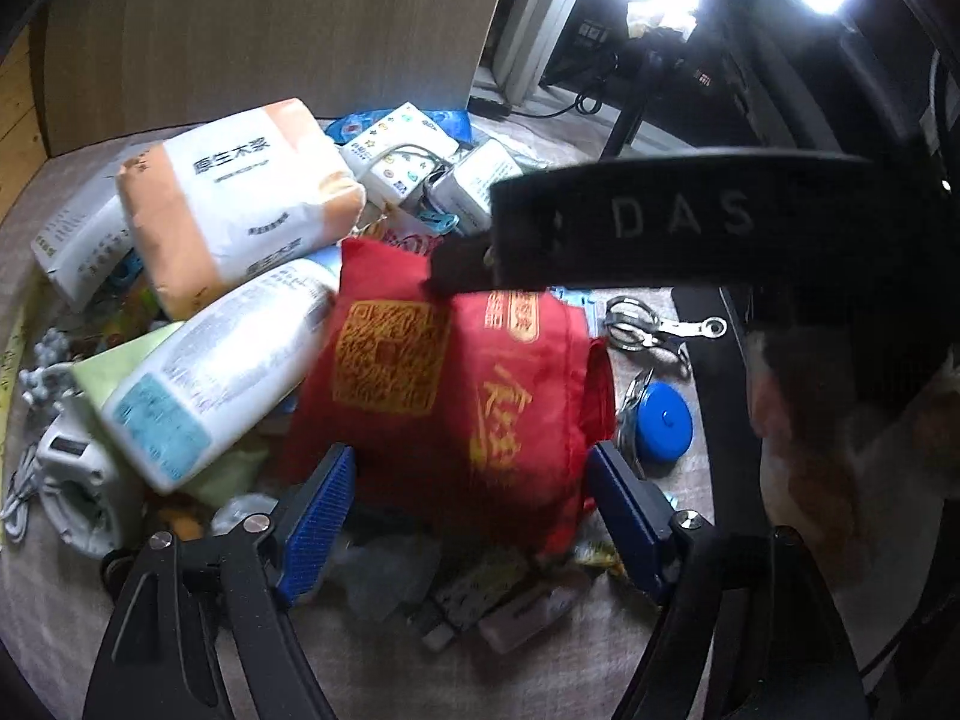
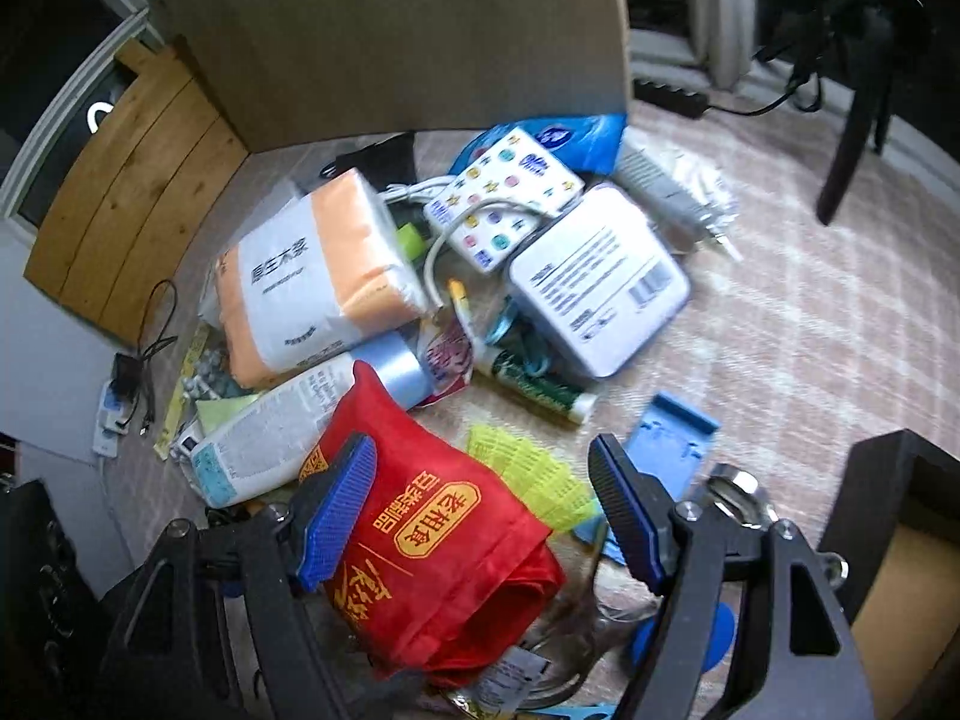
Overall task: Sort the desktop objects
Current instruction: 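Grasp the red drawstring bag with the left gripper, then carry the red bag into the tray and open the left gripper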
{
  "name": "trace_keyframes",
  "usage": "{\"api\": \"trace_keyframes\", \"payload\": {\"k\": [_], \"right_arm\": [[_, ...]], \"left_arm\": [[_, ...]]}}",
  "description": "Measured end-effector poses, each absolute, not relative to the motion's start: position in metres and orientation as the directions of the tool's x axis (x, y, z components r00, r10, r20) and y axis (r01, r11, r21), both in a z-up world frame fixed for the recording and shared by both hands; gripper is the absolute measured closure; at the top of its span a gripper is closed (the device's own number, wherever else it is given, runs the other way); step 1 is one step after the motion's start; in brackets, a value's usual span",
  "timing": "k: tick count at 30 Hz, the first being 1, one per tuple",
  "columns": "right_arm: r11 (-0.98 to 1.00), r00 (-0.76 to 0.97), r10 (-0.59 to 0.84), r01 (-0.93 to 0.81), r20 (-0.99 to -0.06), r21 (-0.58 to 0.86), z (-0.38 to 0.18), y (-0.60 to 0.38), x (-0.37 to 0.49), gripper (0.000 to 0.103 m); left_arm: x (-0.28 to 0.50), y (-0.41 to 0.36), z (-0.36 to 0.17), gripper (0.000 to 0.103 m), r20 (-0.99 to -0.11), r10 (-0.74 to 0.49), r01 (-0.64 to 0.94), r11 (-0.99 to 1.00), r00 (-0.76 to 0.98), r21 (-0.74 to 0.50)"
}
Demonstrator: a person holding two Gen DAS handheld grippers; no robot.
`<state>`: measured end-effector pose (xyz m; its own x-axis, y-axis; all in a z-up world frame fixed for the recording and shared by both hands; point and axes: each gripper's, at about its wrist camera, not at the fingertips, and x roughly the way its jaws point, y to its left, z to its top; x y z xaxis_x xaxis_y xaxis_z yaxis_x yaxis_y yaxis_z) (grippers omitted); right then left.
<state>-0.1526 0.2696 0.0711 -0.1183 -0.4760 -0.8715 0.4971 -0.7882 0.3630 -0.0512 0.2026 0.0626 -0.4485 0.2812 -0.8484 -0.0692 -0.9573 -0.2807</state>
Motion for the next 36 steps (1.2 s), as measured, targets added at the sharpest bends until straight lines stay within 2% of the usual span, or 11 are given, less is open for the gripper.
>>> {"api": "trace_keyframes", "payload": {"k": [3, 8, 13, 26, 36], "right_arm": [[-0.764, -0.068, -0.502, 0.502, -0.862, 0.405, 0.066, 0.267, -0.148, 0.03], [-0.752, -0.051, -0.524, 0.497, -0.85, 0.434, 0.067, 0.271, -0.139, 0.042], [-0.759, -0.066, -0.527, 0.485, -0.847, 0.434, 0.075, 0.277, -0.132, 0.048], [-0.783, -0.157, -0.545, 0.446, -0.823, 0.434, 0.116, 0.318, -0.109, 0.05], [-0.862, -0.297, -0.487, 0.316, -0.821, 0.397, 0.142, 0.399, -0.075, 0.05]], "left_arm": [[-0.055, 0.202, 0.061, 0.034, -0.845, 0.299, -0.065, -0.951, -0.444, -0.302], [-0.056, 0.201, 0.059, 0.045, -0.84, 0.326, -0.071, -0.942, -0.434, -0.329], [-0.052, 0.207, 0.061, 0.05, -0.83, 0.348, -0.088, -0.934, -0.435, -0.345], [-0.043, 0.24, 0.095, 0.051, -0.809, 0.367, -0.17, -0.93, -0.459, -0.326], [-0.032, 0.321, 0.112, 0.051, -0.795, 0.441, -0.325, -0.889, -0.415, -0.324]]}}
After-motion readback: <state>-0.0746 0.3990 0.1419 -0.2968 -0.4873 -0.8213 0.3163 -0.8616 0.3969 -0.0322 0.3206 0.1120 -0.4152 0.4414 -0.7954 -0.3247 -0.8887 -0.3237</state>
